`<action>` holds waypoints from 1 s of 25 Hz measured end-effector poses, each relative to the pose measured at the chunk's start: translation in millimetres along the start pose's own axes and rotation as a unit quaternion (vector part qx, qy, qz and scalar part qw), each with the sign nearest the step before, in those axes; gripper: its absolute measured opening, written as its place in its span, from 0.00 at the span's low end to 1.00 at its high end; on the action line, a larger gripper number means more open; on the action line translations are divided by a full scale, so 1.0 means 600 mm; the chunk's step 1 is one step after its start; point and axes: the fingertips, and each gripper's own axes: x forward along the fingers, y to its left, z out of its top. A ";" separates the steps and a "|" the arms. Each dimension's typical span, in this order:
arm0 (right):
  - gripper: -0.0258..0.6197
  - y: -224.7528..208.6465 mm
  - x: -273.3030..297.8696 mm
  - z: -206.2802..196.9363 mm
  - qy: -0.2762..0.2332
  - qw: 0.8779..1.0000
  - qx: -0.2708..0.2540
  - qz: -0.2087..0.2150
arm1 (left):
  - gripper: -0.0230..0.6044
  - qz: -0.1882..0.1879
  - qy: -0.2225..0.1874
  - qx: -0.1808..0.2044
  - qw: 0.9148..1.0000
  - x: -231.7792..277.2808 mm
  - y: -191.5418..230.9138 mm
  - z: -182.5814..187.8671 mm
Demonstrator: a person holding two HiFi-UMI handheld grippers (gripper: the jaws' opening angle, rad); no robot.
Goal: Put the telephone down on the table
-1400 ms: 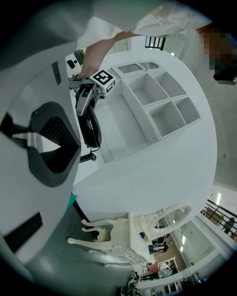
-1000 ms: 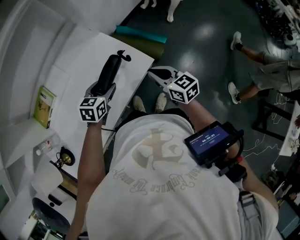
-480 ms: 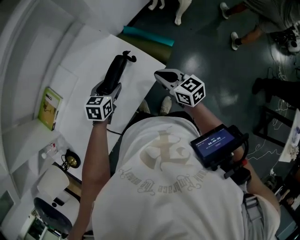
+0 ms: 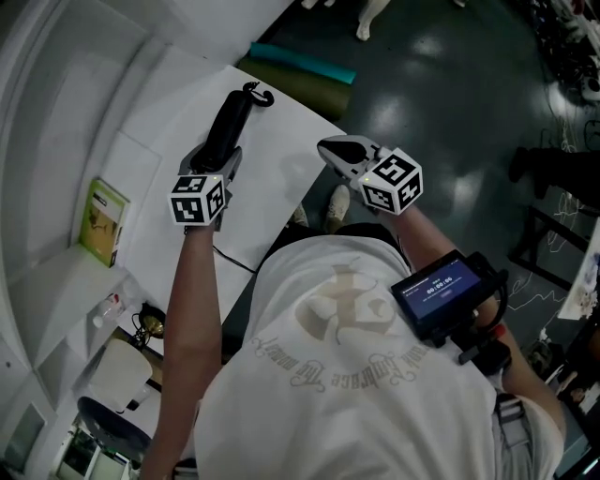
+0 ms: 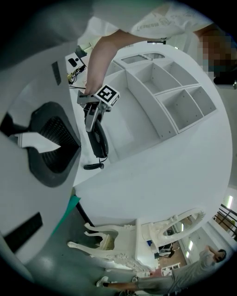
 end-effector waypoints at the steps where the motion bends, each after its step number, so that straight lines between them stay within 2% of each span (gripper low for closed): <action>1: 0.06 0.000 0.002 0.001 0.001 1.000 0.000 0.001 | 0.48 -0.001 0.000 0.003 1.000 0.004 0.003 0.004; 8: 0.06 0.001 0.000 0.001 0.006 1.000 0.000 -0.003 | 0.48 0.002 -0.009 0.024 1.000 0.020 0.030 0.036; 12: 0.06 -0.004 -0.007 -0.011 0.012 1.000 0.005 -0.010 | 0.48 0.004 -0.006 0.059 0.998 0.037 0.042 0.045; 15: 0.06 -0.007 -0.012 -0.020 0.016 1.000 0.009 -0.015 | 0.48 -0.001 0.011 0.077 0.997 0.052 0.042 0.024; 25: 0.06 -0.012 -0.017 -0.028 0.018 1.000 0.014 -0.018 | 0.48 0.002 0.060 0.094 0.994 0.061 0.046 -0.063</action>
